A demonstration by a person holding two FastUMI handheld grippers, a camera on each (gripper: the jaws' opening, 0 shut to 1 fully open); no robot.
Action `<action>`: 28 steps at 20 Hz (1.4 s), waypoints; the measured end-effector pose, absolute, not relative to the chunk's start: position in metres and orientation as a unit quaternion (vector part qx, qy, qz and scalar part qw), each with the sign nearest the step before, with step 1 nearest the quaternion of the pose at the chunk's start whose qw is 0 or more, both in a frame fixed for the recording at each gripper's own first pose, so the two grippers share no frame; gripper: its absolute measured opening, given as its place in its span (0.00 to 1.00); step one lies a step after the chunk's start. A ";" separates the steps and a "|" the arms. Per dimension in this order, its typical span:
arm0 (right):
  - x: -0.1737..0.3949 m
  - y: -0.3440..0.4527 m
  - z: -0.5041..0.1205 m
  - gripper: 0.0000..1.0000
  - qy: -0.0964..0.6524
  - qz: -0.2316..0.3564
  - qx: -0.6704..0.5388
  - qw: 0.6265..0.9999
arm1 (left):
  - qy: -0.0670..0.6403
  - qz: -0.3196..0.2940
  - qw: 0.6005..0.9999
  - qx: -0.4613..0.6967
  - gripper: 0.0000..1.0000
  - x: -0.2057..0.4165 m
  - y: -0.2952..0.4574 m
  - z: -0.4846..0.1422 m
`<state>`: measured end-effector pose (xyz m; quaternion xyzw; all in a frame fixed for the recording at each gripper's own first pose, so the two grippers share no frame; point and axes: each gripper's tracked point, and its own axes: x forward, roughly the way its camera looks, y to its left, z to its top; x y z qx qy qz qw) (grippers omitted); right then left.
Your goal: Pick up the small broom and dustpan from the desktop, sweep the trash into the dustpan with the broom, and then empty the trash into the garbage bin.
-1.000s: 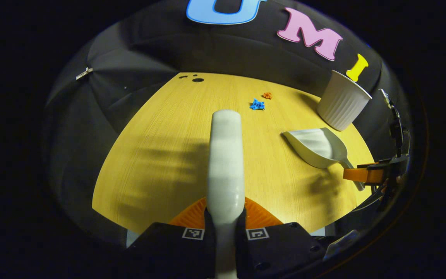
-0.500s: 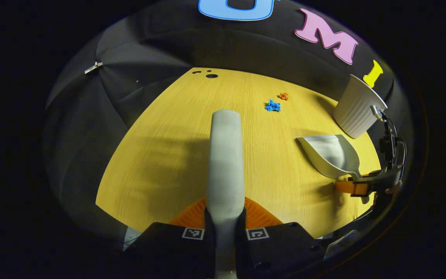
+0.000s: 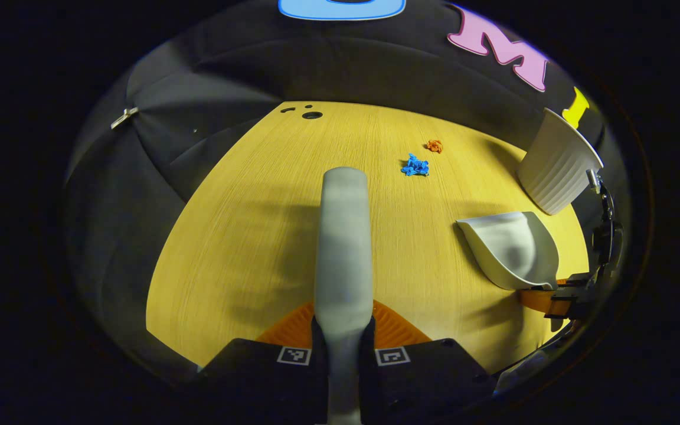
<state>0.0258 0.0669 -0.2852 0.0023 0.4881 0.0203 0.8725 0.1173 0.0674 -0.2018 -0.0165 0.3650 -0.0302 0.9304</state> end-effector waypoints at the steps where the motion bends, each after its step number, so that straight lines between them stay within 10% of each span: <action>1: 0.026 0.066 -0.284 0.32 0.489 0.026 0.006 0.872 | 0.365 -0.033 0.930 -0.002 0.25 0.127 0.070 -0.200; 18: 0.076 0.027 -0.272 0.34 0.478 0.164 -0.099 0.857 | 0.346 -0.178 0.890 0.237 0.22 0.371 -0.009 -0.172; 28: 0.097 0.020 -0.273 0.34 0.471 0.204 -0.127 0.849 | 0.341 -0.321 0.836 0.285 0.25 0.386 -0.078 -0.175</action>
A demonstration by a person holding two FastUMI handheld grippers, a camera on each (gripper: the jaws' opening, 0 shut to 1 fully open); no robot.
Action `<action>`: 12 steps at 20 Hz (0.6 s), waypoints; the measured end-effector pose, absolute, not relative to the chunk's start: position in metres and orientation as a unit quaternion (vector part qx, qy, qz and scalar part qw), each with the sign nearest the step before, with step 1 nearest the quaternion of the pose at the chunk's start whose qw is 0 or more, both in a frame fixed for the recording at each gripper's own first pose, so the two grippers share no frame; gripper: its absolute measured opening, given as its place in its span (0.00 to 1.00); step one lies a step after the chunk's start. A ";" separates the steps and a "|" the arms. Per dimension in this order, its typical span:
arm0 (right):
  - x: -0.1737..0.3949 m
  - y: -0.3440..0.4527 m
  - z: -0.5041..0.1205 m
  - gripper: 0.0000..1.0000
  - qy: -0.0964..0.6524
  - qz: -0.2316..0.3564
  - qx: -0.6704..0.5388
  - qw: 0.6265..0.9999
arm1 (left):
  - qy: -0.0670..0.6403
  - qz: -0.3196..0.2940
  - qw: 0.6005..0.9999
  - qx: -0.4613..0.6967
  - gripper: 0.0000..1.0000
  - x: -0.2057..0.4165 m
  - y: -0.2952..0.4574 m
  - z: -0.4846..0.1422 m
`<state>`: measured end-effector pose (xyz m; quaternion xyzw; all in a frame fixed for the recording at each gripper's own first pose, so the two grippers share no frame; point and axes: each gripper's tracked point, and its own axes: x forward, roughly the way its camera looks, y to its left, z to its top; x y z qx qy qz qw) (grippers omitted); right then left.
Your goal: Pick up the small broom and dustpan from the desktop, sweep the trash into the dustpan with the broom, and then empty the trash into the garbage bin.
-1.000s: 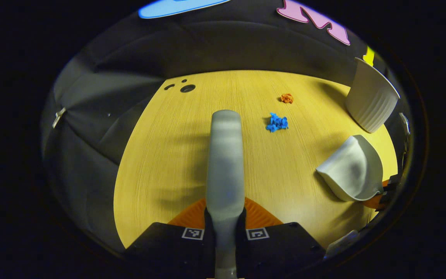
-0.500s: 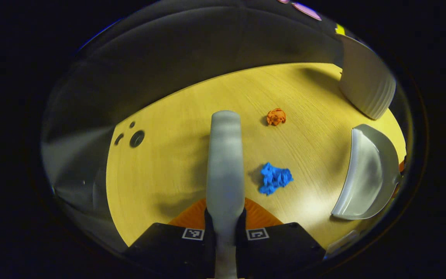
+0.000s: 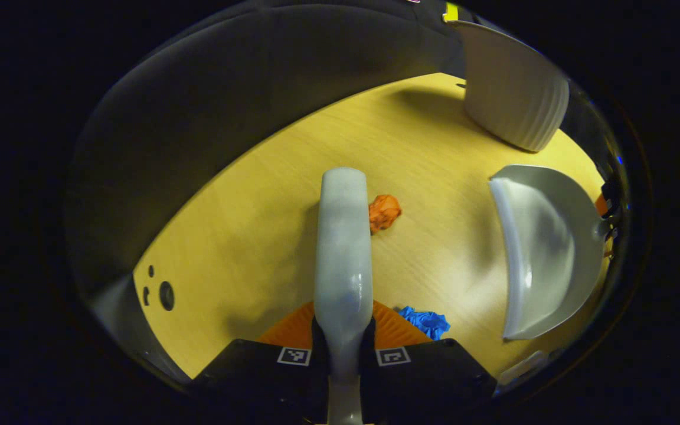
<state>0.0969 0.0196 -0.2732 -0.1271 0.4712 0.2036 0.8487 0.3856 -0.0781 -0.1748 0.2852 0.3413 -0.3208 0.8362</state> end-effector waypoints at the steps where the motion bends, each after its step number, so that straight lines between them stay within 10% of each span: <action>1: 0.096 0.019 -0.273 0.34 0.470 0.206 -0.128 0.849 | 0.348 -0.332 0.833 0.276 0.29 0.378 -0.087 -0.178; 12: 0.099 0.018 -0.269 0.34 0.454 0.219 -0.142 0.852 | 0.397 -0.433 0.776 0.229 0.26 0.290 -0.150 -0.195</action>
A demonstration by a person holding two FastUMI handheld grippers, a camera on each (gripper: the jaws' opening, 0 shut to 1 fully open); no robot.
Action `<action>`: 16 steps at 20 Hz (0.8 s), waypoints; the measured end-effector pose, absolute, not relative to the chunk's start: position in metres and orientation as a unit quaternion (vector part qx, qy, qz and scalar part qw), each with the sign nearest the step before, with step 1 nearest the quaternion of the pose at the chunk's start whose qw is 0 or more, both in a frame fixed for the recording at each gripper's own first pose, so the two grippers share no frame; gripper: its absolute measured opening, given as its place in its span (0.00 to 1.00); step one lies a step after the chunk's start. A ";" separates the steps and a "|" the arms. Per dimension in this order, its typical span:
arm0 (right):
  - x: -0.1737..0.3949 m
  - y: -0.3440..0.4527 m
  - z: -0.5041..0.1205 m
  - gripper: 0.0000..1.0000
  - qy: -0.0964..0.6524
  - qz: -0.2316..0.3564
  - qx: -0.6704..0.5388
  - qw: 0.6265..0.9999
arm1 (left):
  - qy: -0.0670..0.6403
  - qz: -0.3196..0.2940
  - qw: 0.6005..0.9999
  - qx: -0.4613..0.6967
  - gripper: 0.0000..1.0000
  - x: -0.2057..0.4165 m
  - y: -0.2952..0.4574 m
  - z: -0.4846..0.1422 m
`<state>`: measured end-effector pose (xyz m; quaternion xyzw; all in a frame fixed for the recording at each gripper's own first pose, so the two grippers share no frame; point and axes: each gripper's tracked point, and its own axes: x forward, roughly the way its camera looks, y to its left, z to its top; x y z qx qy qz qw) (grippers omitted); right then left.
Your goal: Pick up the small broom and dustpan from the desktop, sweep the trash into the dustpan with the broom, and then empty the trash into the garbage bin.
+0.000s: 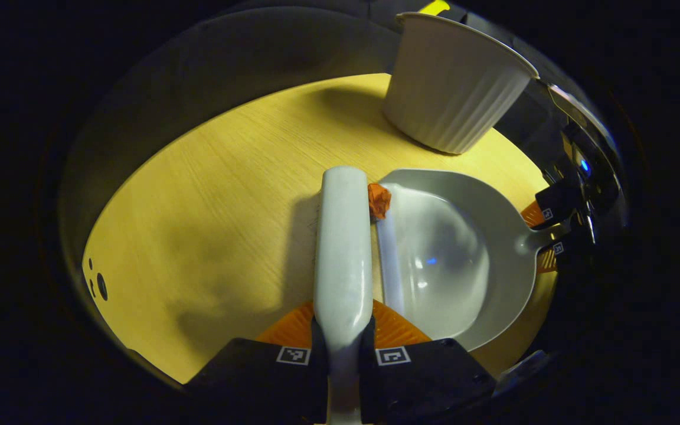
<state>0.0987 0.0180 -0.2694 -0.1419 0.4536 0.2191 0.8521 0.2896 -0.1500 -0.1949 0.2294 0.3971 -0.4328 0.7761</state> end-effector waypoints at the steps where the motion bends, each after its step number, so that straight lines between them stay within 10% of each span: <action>1: 0.098 0.018 -0.271 0.34 0.451 0.219 -0.142 0.853 | 0.403 -0.441 0.771 0.221 0.22 0.280 -0.155 -0.195; 16: 0.085 0.021 -0.272 0.30 0.438 0.240 -0.164 0.850 | 0.355 -0.316 0.864 0.166 0.27 0.292 -0.093 -0.158</action>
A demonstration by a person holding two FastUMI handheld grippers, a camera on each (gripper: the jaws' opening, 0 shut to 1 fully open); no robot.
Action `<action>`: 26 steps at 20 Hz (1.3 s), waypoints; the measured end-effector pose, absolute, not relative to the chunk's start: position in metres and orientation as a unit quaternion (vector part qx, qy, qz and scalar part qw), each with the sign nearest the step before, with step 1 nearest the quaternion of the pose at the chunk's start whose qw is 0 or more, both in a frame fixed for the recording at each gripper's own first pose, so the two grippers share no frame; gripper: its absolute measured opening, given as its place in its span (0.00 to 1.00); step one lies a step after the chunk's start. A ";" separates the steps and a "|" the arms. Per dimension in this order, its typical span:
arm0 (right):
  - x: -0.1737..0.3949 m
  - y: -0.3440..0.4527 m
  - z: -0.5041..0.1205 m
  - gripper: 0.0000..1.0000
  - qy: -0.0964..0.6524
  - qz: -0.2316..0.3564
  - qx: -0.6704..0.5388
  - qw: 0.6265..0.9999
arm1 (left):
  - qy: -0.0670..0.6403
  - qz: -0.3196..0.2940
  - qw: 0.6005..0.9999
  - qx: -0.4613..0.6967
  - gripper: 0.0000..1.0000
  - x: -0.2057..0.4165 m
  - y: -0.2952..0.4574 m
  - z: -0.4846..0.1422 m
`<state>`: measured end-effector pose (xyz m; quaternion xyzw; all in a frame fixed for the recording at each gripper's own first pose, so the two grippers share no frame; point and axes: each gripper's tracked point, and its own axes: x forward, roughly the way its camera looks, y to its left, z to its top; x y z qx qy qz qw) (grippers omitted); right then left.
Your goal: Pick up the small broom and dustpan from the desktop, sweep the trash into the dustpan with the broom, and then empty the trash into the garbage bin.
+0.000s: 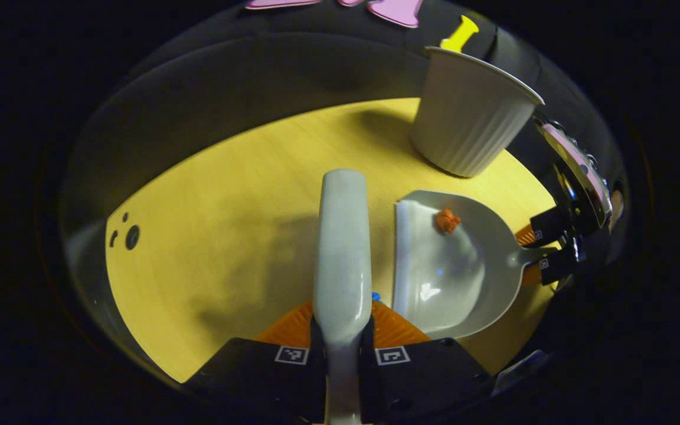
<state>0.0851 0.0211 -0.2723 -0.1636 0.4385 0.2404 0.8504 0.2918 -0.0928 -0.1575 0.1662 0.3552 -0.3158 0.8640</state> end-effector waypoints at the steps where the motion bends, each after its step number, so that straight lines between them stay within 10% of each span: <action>1: 0.085 0.023 -0.274 0.34 0.438 0.241 -0.165 0.850 | 0.368 -0.307 0.862 0.164 0.26 0.287 -0.086 -0.164; 13: 0.077 0.025 -0.275 0.34 0.433 0.239 -0.168 0.853 | 0.399 -0.379 0.810 0.204 0.27 0.237 -0.140 -0.197; 26: 0.036 0.010 -0.232 0.34 0.406 0.178 -0.108 0.890 | 0.349 -0.274 0.892 0.091 0.27 0.199 -0.049 -0.176</action>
